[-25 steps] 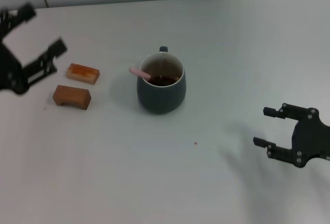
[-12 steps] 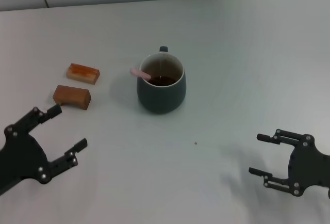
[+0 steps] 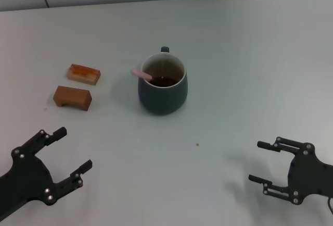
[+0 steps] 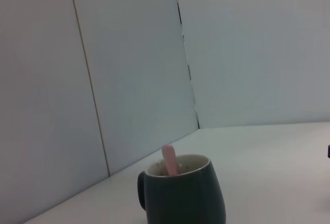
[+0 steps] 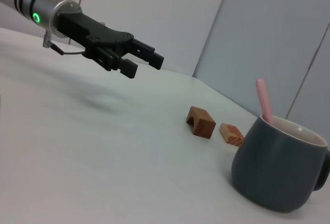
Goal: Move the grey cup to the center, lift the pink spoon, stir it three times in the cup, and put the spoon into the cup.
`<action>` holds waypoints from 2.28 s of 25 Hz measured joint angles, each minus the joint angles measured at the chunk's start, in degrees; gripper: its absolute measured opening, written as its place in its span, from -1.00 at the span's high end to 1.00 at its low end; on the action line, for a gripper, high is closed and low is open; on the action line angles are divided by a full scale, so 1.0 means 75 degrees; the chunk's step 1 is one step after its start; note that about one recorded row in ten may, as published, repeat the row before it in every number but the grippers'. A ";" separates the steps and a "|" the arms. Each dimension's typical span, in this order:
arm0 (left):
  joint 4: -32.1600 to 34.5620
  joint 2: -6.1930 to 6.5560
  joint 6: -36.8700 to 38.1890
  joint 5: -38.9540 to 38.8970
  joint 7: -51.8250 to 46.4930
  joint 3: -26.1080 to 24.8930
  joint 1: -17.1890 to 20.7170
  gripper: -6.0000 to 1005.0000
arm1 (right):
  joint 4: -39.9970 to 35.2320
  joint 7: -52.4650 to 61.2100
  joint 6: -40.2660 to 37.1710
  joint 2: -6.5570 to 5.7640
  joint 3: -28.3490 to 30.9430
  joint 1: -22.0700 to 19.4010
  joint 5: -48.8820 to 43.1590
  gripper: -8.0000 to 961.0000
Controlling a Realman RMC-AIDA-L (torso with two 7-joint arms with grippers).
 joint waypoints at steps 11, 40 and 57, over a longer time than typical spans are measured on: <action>-0.0039 -0.0019 -0.0017 0.0004 0.0051 -0.0009 0.0007 -0.51 | 0.0334 -0.0183 0.0109 -0.0005 0.0083 0.0069 0.0014 -0.41; -0.0291 -0.0055 -0.0435 0.0052 0.1647 0.0713 0.0103 -0.44 | 0.0337 -0.0187 0.0201 -0.0005 0.0171 0.0066 0.0012 -0.41; -0.0318 -0.0067 -0.0372 -0.0054 0.1706 0.0563 0.0108 -0.42 | 0.0361 -0.0187 0.0203 -0.0005 0.0177 0.0092 0.0012 -0.41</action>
